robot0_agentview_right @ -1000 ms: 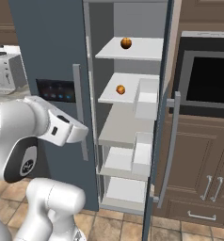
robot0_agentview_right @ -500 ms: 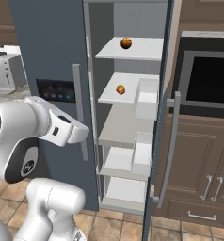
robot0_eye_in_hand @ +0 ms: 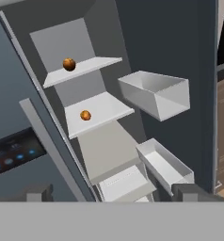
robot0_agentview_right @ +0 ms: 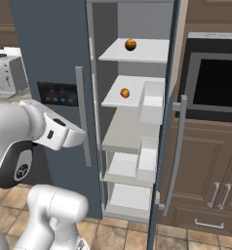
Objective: Retrieve the orange and peach from the fridge and place them into the bowl on the dining table.
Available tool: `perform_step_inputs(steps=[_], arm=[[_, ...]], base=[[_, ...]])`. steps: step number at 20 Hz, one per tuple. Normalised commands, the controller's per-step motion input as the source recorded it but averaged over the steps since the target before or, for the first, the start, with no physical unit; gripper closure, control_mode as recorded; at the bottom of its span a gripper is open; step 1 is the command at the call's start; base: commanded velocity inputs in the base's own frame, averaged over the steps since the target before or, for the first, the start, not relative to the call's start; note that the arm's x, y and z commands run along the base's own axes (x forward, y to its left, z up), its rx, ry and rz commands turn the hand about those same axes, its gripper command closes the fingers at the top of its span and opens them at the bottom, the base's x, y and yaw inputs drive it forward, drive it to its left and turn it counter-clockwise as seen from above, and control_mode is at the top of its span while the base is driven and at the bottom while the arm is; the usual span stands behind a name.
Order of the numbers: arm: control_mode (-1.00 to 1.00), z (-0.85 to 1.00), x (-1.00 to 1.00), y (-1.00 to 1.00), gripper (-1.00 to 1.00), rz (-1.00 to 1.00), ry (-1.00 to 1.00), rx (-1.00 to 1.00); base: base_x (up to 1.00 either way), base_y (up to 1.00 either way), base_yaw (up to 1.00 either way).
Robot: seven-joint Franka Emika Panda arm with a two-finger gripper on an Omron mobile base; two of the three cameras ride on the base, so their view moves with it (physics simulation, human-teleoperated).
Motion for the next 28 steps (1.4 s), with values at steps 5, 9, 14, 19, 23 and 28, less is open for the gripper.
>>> perform_step_inputs(steps=[5,9,14,19,23,28], arm=[[-1.00,0.00,0.00,0.19,-1.00,0.00,0.01,0.00],[1.00,0.00,0.00,0.06,-1.00,0.00,0.01,0.00],[1.00,0.00,0.00,0.00,-1.00,0.00,0.00,0.00],[1.00,0.00,0.00,0.00,-1.00,0.00,0.00,0.00],[1.00,0.00,0.00,0.00,-1.00,0.00,0.00,0.00],[1.00,0.00,0.00,0.00,-1.00,0.00,0.00,0.00]], base=[[0.00,0.00,0.00],[0.00,0.11,0.00],[0.00,0.03,-0.04],[0.00,0.00,-0.18],[0.10,0.00,-0.17],[0.44,0.06,-0.09]])
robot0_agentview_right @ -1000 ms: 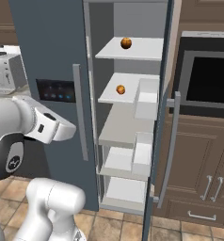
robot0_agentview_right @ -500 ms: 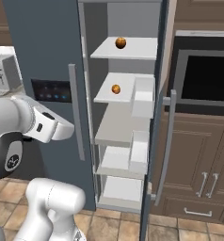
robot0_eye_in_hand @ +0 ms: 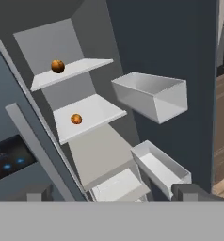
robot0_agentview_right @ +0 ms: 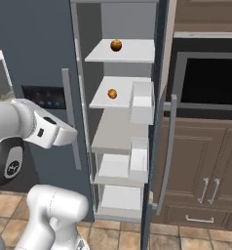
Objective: Retrieve the orange and peach from the fridge and place them into the bowl on the dining table.
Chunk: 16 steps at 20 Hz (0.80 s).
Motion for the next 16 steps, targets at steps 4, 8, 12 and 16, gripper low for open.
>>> perform_step_inputs(steps=[4,8,12,16], arm=[[1.00,0.00,0.00,0.00,-1.00,0.00,0.00,0.00],[1.00,0.00,0.00,0.00,-1.00,0.00,0.00,0.00],[1.00,0.00,0.00,0.00,-1.00,0.00,0.00,0.00],[1.00,0.00,0.00,0.00,-1.00,0.00,0.00,0.00]], base=[[0.68,0.00,-0.05],[0.76,0.00,-0.05],[0.76,0.00,-0.03],[0.79,0.00,-0.03]])
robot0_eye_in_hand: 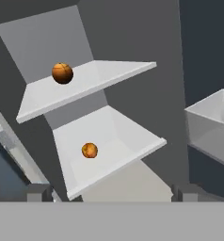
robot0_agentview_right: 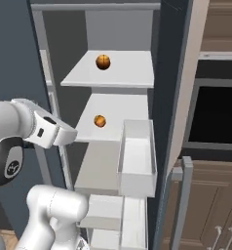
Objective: Retrieve the orange and peach from the fridge and place them into the bowl on the dining table.
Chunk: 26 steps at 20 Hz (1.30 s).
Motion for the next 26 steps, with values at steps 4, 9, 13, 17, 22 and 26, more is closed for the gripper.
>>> perform_step_inputs(steps=[4,9,13,17,22,26], arm=[[1.00,0.00,0.00,0.00,-1.00,0.00,0.00,0.00],[1.00,0.00,0.00,0.00,-1.00,0.00,0.00,0.00],[1.00,0.00,0.00,0.00,-1.00,0.00,0.00,0.00],[1.00,0.00,0.00,0.00,-1.00,0.00,0.00,0.00],[1.00,0.00,0.00,0.00,-1.00,0.00,0.00,0.00],[1.00,0.00,0.00,0.00,-1.00,0.00,0.00,0.00]], base=[[0.83,-0.05,-0.01],[0.72,-0.30,0.00],[0.52,-0.51,0.00],[0.41,-0.54,0.00],[0.11,-0.47,0.00],[0.01,-0.25,0.00]])
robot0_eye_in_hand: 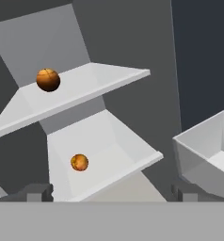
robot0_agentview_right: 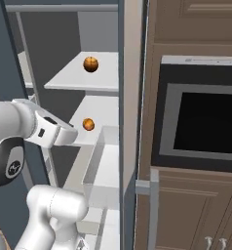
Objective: Retrieve the orange and peach from the fridge and place them into the bowl on the dining table.
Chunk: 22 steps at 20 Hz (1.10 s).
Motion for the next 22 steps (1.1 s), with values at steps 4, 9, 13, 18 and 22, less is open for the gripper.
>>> perform_step_inputs(steps=[4,9,13,18,22], arm=[[1.00,0.00,0.00,0.00,-1.00,0.00,0.00,0.00],[1.00,0.00,0.00,0.00,-1.00,0.00,0.00,0.00],[-1.00,0.00,0.06,0.00,-1.00,0.00,0.00,0.00],[-1.00,0.00,0.22,-0.01,-1.00,0.03,0.00,0.00],[-1.00,0.00,0.24,0.00,-1.00,0.05,0.00,0.00]], base=[[0.25,0.00,-0.01],[0.34,0.08,0.00],[0.19,0.00,0.00],[0.00,0.00,0.00],[0.00,0.00,0.00]])
